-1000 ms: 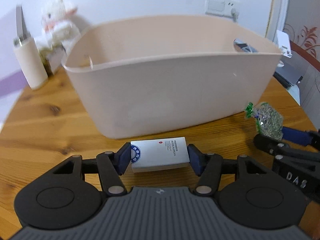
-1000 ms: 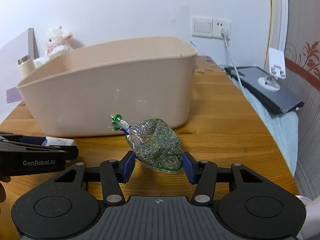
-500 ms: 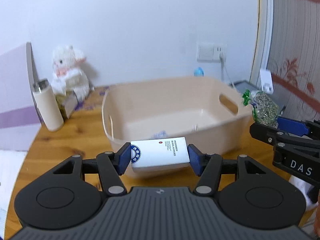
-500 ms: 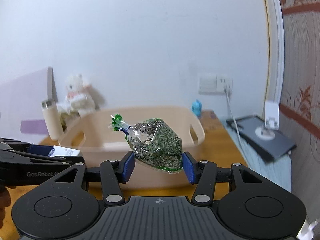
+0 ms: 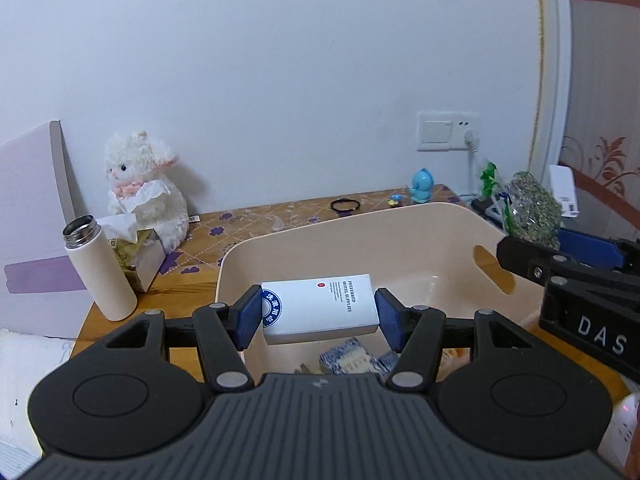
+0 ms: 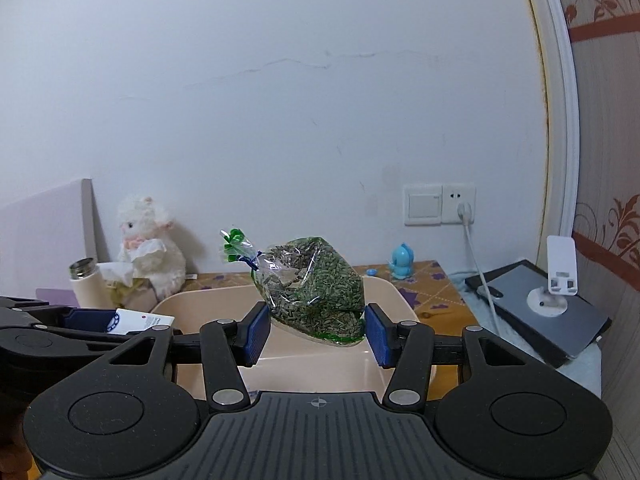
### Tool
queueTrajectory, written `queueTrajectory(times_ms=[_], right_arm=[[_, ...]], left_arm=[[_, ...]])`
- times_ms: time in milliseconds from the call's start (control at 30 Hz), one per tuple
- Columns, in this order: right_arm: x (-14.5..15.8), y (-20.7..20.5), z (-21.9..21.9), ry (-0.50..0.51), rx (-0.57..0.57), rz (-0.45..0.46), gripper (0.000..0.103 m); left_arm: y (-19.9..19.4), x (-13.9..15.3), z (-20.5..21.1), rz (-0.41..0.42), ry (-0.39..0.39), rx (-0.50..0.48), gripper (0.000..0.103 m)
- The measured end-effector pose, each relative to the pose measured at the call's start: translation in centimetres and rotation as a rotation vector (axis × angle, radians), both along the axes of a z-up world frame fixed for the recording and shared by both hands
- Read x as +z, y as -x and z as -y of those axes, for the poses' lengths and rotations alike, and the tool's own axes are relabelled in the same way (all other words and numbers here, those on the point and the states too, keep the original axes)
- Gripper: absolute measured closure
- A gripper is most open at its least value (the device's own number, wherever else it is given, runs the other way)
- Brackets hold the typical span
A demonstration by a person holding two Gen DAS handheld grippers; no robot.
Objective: Organize objects
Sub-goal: 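Lower the white box and tea-leaf bag into the basket and open both tools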
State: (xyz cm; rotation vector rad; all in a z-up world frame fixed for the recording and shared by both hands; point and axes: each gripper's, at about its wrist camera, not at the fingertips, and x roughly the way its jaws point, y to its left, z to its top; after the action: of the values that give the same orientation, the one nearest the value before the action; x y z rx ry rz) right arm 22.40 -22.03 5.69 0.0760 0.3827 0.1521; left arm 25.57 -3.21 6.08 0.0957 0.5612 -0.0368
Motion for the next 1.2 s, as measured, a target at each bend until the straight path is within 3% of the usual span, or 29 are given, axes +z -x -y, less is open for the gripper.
queueTrajectory(times_ms=[300,633,667,700,767,933,1200], right_arm=[[-2.6,-4.7,-0.3,0.037,-0.031,-0.094,0.055],[-5.1,-7.1,-1.6,0.129,0.009,-0.242,0.054],[-5.4,-7.4,-1.7,0.138,0.010,-0.257,0.052],[-5.5,-7.5,-1.7,0.141,0.009,-0.266,0.044],[-5.8,-7.4,-1.6,0.132,0.006,-0.273,0.044],[-5.1,-6.3,-1.0,0.107,-0.011,-0.251,0.038],[-2.7,-3.0,-0.5,0.091,-0.040,-0.181,0.028]], left_arm=[[-5.4,-3.6,0.1,-0.130,-0.032,0.021,0.041],[-7.8,-6.9,0.2,-0.298,-0.036,-0.003,0.040],[-7.7,-6.9,0.1,-0.304,-0.029,-0.003,0.040],[-7.7,-6.9,0.0,-0.305,-0.021,-0.004,0.039],[-7.5,-6.7,-0.1,-0.310,-0.013,-0.005,0.030],[-6.5,-5.6,-0.5,-0.283,0.022,0.004,0.020],[-3.6,-3.2,-0.4,-0.190,-0.003,0.008,0.020]])
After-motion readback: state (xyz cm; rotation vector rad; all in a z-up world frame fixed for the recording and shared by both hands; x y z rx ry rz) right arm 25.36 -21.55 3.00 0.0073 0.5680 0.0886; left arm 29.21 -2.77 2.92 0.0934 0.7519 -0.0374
